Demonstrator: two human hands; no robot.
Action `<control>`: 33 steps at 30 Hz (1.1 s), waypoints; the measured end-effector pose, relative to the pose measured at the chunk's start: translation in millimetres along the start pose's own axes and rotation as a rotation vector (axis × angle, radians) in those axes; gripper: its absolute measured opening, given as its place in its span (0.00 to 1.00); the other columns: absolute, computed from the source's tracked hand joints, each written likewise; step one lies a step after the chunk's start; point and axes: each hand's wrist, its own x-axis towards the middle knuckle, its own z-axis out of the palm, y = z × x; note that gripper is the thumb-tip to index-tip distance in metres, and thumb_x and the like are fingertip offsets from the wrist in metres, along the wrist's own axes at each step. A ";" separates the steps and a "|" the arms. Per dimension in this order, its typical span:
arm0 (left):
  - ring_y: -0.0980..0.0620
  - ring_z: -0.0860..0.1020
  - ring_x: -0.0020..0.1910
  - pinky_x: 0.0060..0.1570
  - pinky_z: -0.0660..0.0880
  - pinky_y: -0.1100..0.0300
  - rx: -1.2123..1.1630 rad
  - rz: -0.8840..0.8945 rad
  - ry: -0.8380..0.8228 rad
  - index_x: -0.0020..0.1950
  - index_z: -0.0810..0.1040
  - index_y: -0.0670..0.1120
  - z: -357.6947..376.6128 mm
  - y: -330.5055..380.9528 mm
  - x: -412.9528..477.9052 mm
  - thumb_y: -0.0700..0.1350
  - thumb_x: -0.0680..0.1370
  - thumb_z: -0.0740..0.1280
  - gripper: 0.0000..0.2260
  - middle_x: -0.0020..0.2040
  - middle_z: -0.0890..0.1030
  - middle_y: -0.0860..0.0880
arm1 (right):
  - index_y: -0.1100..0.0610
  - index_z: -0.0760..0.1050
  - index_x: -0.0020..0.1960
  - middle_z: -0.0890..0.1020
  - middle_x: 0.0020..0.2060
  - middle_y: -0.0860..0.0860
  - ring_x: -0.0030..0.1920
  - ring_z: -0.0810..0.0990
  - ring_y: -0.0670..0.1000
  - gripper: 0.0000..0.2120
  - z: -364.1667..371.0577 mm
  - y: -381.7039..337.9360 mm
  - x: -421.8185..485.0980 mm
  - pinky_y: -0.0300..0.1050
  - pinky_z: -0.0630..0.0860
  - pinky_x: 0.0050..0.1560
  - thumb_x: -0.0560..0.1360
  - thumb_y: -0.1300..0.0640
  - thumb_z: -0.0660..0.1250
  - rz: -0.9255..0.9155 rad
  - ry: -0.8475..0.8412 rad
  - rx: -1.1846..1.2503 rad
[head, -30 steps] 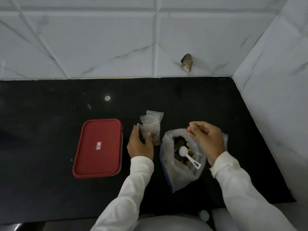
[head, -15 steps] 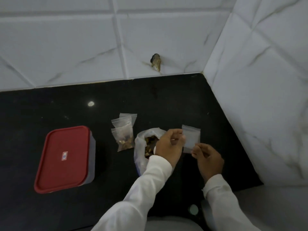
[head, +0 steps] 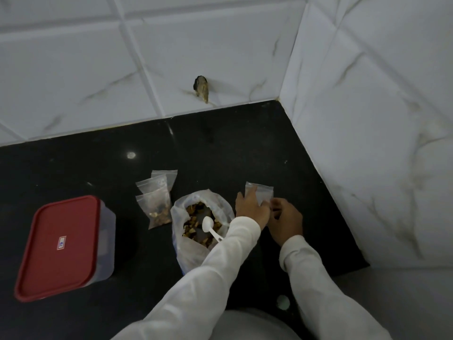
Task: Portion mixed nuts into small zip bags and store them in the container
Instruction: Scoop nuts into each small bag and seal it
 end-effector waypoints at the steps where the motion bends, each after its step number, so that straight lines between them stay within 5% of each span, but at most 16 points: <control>1: 0.40 0.63 0.74 0.70 0.67 0.44 0.019 -0.027 -0.001 0.77 0.59 0.55 1.3 -0.5 2.0 0.46 0.80 0.61 0.26 0.77 0.59 0.44 | 0.54 0.74 0.62 0.77 0.58 0.52 0.52 0.77 0.48 0.16 0.6 0.3 1.4 0.42 0.76 0.53 0.75 0.58 0.70 0.008 -0.020 -0.002; 16: 0.44 0.70 0.67 0.58 0.71 0.56 -0.084 0.011 0.049 0.74 0.66 0.54 -3.8 4.2 -4.8 0.48 0.80 0.63 0.22 0.74 0.64 0.47 | 0.49 0.75 0.57 0.80 0.50 0.45 0.50 0.79 0.46 0.14 -10.2 0.8 -0.2 0.43 0.78 0.50 0.73 0.57 0.72 0.135 -0.024 0.373; 20: 0.52 0.74 0.62 0.50 0.72 0.66 -0.300 0.136 0.120 0.68 0.72 0.54 -21.1 0.8 -22.9 0.49 0.80 0.65 0.16 0.68 0.72 0.51 | 0.48 0.78 0.53 0.81 0.47 0.42 0.48 0.79 0.41 0.09 -22.4 -12.5 -20.2 0.39 0.76 0.49 0.74 0.56 0.72 -0.007 0.042 0.420; 25: 0.51 0.83 0.48 0.49 0.81 0.55 -0.613 0.148 0.278 0.60 0.74 0.51 -71.6 -4.7 -43.0 0.48 0.79 0.67 0.10 0.50 0.81 0.49 | 0.46 0.77 0.49 0.82 0.46 0.42 0.47 0.80 0.39 0.06 -20.6 -40.2 -50.3 0.36 0.76 0.49 0.74 0.54 0.71 -0.263 0.034 0.350; 29: 0.48 0.84 0.42 0.45 0.82 0.53 -0.821 0.035 0.255 0.58 0.77 0.47 -114.5 -20.8 -62.3 0.53 0.78 0.67 0.12 0.45 0.82 0.45 | 0.50 0.76 0.46 0.79 0.42 0.41 0.44 0.79 0.39 0.04 -5.6 -62.0 -78.2 0.28 0.74 0.44 0.75 0.55 0.70 -0.564 0.045 0.167; 33: 0.47 0.83 0.49 0.49 0.82 0.48 -0.887 -0.030 0.252 0.58 0.79 0.47 -141.2 -49.5 -77.0 0.50 0.76 0.70 0.12 0.51 0.82 0.46 | 0.55 0.77 0.50 0.79 0.45 0.47 0.46 0.78 0.41 0.06 21.1 -67.0 -93.6 0.35 0.76 0.49 0.74 0.55 0.70 -0.647 0.005 0.050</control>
